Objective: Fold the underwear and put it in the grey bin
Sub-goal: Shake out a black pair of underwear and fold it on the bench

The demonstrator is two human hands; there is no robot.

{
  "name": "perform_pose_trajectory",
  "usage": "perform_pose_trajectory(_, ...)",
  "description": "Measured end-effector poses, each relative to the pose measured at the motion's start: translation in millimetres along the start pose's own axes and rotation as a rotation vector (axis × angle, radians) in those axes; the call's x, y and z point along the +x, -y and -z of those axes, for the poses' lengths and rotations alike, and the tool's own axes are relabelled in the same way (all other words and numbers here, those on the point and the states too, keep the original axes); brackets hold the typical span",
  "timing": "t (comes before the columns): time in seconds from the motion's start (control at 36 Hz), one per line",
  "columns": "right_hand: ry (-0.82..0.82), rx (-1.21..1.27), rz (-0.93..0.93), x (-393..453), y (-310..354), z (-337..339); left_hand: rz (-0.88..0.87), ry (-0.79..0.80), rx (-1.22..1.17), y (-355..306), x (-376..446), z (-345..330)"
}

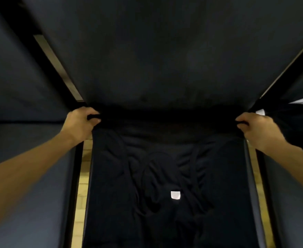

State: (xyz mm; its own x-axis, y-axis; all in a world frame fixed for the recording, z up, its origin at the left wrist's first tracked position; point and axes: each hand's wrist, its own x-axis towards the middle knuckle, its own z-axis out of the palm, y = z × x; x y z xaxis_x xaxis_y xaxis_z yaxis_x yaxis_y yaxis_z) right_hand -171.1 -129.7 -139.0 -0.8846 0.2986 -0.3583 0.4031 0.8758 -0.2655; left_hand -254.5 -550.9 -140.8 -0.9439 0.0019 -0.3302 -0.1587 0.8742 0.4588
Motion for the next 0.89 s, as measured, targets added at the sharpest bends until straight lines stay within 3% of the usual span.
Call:
perform_pose_trajectory(0.36, -0.092, -0.035, 0.339, -118.7, -31.9, 7.4, -0.016, 0.020, 0.013, 7.1, -109.4, 27.9)
perform_pose_trajectory(0.67, -0.012, -0.116, 0.528, -233.1, -80.6, -21.3, 0.034, 0.008, 0.027, 53.9, -236.7, -3.8)
perform_pose_trajectory(0.89, 0.090, -0.260, 0.577, -262.3, -109.4, -72.7, 0.044, 0.110, 0.248, 80.9, -272.2, -50.2)
